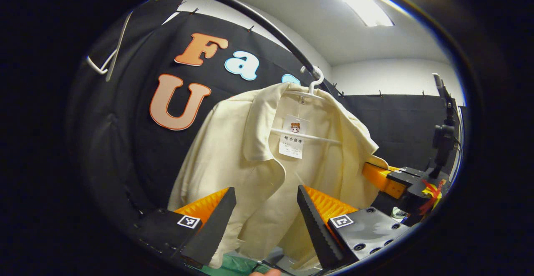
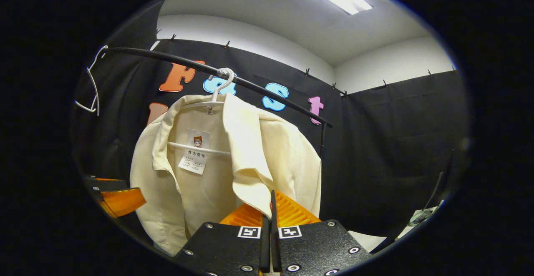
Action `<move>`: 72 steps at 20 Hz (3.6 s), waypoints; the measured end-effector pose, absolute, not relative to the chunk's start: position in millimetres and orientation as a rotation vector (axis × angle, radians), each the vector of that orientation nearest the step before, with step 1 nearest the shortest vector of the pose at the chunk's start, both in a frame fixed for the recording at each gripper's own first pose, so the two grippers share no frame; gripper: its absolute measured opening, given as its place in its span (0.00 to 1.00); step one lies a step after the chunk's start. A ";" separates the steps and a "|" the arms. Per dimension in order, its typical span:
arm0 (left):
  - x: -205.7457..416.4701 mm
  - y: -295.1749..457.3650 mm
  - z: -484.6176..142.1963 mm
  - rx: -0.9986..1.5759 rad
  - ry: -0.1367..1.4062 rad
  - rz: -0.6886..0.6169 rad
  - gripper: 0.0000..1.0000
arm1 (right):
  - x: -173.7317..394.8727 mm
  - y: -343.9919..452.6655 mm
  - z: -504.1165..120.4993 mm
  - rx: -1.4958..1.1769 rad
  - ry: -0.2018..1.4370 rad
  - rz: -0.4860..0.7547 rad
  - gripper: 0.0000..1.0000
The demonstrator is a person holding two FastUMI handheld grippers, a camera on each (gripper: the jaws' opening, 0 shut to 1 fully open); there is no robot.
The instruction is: Grasp the clothes on the hanger with both hands and then place them into the laundry hamper below.
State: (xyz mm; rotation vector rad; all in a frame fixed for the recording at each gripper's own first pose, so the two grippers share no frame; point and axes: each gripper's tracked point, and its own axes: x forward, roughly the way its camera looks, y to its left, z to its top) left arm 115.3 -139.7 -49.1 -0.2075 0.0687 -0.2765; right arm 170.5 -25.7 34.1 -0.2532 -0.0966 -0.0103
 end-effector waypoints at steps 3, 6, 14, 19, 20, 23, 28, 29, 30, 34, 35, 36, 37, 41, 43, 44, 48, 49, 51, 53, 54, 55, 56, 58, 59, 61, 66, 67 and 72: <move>152.4 -151.0 -77.3 -0.189 0.092 -0.230 0.97 | 167.8 -23.5 31.8 -0.250 -0.083 0.027 0.01; 185.1 -147.1 -96.3 -0.107 0.075 -0.121 0.97 | 169.7 -22.4 29.1 -0.246 -0.070 0.048 0.01; 206.1 -69.4 -71.1 0.156 -0.095 0.211 0.90 | 159.9 -46.3 30.9 -0.216 -0.068 0.034 0.01; 180.5 -35.6 -42.4 0.261 -0.170 0.255 0.63 | 161.4 -40.7 29.7 -0.206 -0.073 0.046 0.01; 177.6 -28.9 -31.2 0.327 -0.197 0.285 0.57 | 160.9 -39.1 29.3 -0.206 -0.071 0.052 0.01; 174.1 -17.4 1.6 0.425 -0.255 0.309 0.17 | 157.5 -35.6 30.0 -0.213 -0.076 0.060 0.01; 151.1 13.3 59.2 0.585 -0.389 0.433 0.16 | 145.9 -49.7 49.7 -0.195 -0.128 0.020 0.01; 151.5 19.2 66.3 0.622 -0.406 0.453 0.14 | 143.4 -57.8 57.1 -0.194 -0.143 -0.003 0.01; 151.2 21.9 73.9 0.654 -0.421 0.469 0.14 | 142.8 -66.3 67.4 -0.194 -0.162 -0.024 0.01; 162.2 30.1 95.4 0.686 -0.443 0.464 0.13 | 148.1 -91.3 105.0 -0.208 -0.222 -0.081 0.01; 169.0 31.2 100.4 0.690 -0.443 0.464 0.13 | 149.0 -96.1 114.1 -0.217 -0.236 -0.091 0.01; 176.8 31.4 103.9 0.695 -0.438 0.463 0.13 | 152.9 -100.8 125.2 -0.230 -0.253 -0.100 0.01; 183.5 31.7 105.9 0.698 -0.433 0.459 0.13 | 155.0 -104.5 137.9 -0.246 -0.273 -0.108 0.01; 219.1 29.1 100.5 0.691 -0.371 0.388 0.13 | 175.4 -124.6 193.3 -0.281 -0.351 -0.146 0.00; 228.2 24.0 104.5 0.697 -0.372 0.365 0.12 | 191.1 -136.1 212.7 -0.280 -0.369 -0.160 0.00; 229.4 20.2 105.9 0.702 -0.381 0.353 0.11 | 202.2 -141.4 222.4 -0.280 -0.375 -0.169 0.00; 248.1 3.1 111.1 0.668 -0.372 0.306 0.11 | 244.3 -155.1 241.1 -0.345 -0.399 -0.191 0.00; 255.4 1.8 108.5 0.657 -0.356 0.298 0.11 | 252.0 -158.3 234.0 -0.352 -0.387 -0.194 0.00; 266.7 5.3 100.9 0.652 -0.325 0.298 0.11 | 263.2 -159.9 211.5 -0.335 -0.353 -0.189 0.00; 273.8 8.6 87.5 0.639 -0.287 0.296 0.11 | 270.4 -156.4 184.4 -0.317 -0.321 -0.179 0.00; 278.8 13.9 81.0 0.629 -0.268 0.299 0.11 | 271.8 -153.4 169.6 -0.315 -0.303 -0.173 0.00; 280.9 17.4 77.1 0.626 -0.255 0.302 0.11 | 273.2 -153.0 156.3 -0.309 -0.286 -0.172 0.00; 281.7 20.7 75.4 0.634 -0.250 0.308 0.11 | 273.9 -153.0 143.7 -0.299 -0.274 -0.170 0.00; 283.2 21.9 71.3 0.655 -0.243 0.309 0.11 | 277.6 -154.2 123.7 -0.270 -0.243 -0.173 0.00; 284.8 20.9 68.2 0.662 -0.235 0.303 0.11 | 279.6 -154.1 115.2 -0.251 -0.229 -0.175 0.00; 291.1 20.9 64.7 0.669 -0.217 0.293 0.11 | 285.1 -152.4 105.4 -0.230 -0.215 -0.181 0.00; 317.5 32.7 51.3 0.613 -0.125 0.270 0.11 | 283.4 -141.6 90.7 -0.239 -0.194 -0.161 0.00; 317.4 35.7 53.3 0.624 -0.126 0.283 0.11 | 280.9 -139.5 87.8 -0.244 -0.192 -0.156 0.00; 315.2 45.4 25.9 0.633 -0.071 0.279 0.11 | 277.7 -134.9 69.6 -0.247 -0.162 -0.141 0.00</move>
